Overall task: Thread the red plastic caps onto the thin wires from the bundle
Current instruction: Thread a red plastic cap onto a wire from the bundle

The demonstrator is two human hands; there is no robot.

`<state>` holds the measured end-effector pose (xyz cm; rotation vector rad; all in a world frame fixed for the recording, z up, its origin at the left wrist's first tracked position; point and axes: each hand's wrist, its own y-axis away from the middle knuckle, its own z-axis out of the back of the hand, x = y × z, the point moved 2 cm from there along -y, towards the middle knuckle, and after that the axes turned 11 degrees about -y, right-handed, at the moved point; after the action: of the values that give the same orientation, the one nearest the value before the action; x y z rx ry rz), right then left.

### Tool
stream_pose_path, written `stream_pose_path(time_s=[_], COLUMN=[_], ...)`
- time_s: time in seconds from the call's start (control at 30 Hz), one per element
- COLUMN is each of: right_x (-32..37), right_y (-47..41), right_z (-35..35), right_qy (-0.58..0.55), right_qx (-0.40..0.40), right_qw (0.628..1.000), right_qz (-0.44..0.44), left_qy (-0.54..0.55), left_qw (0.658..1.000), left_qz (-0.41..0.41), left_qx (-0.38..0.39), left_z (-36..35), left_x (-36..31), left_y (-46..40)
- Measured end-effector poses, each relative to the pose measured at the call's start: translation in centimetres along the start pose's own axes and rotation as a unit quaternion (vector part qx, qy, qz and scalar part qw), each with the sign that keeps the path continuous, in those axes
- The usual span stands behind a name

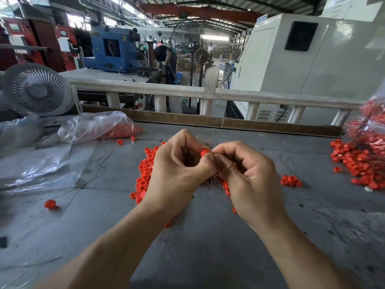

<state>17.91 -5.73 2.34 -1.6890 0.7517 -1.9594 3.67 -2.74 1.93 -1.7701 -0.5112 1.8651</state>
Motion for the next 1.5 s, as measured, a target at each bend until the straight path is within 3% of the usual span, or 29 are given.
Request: stream_pose_path(time_s=[0.13,0.3,0.37,0.53,0.63,0.87,1.0,1.13,1.3,1.5], right_x=[-0.2,0.3,0.2,-0.5,-0.8,-1.3,-1.5,-1.6,-1.5,-2.5], right_y=[-0.1,-0.5,-0.4,0.3,0.3,-0.1,-0.2,-0.4,-0.3,0.0], right_z=[0.3,1.1,1.0,-1.5,-1.7,-1.6,-1.5,-0.8,-0.8,-0.8], right_qy=[0.012,0.200,0.222,0.010,-0.035,-0.145,-0.149,-0.144,-0.138,-0.032], right_qx=[-0.008,-0.121,-0.102,0.046,0.036,0.011,0.015,-0.006,-0.024,-0.049], right_qw=[1.000,0.971,0.968,0.990,0.990,0.972,0.970,0.972,0.972,0.987], right_qz=[-0.023,0.055,0.048,-0.133,-0.135,-0.186,-0.192,-0.187,-0.186,-0.153], left_qy=[-0.020,-0.139,-0.200,-0.308,-0.338,-0.324,-0.355,-0.317,-0.151,-0.030], left_qw=[1.000,0.988,0.974,0.941,0.924,0.930,0.916,0.937,0.988,0.999], left_qz=[0.004,-0.009,-0.030,-0.103,-0.141,-0.143,-0.164,-0.134,-0.035,0.043], left_qx=[-0.002,-0.064,-0.099,-0.099,-0.107,-0.096,-0.093,-0.056,-0.029,-0.014], left_z=[-0.1,-0.1,0.1,0.0,-0.1,-0.4,-0.3,-0.8,-1.2,-1.5], left_x=[0.2,0.4,0.3,-0.1,-0.5,-0.3,-0.2,0.0,0.4,0.8], left_y=[0.1,0.2,0.3,0.8,0.8,0.9,0.6,0.8,0.8,0.6])
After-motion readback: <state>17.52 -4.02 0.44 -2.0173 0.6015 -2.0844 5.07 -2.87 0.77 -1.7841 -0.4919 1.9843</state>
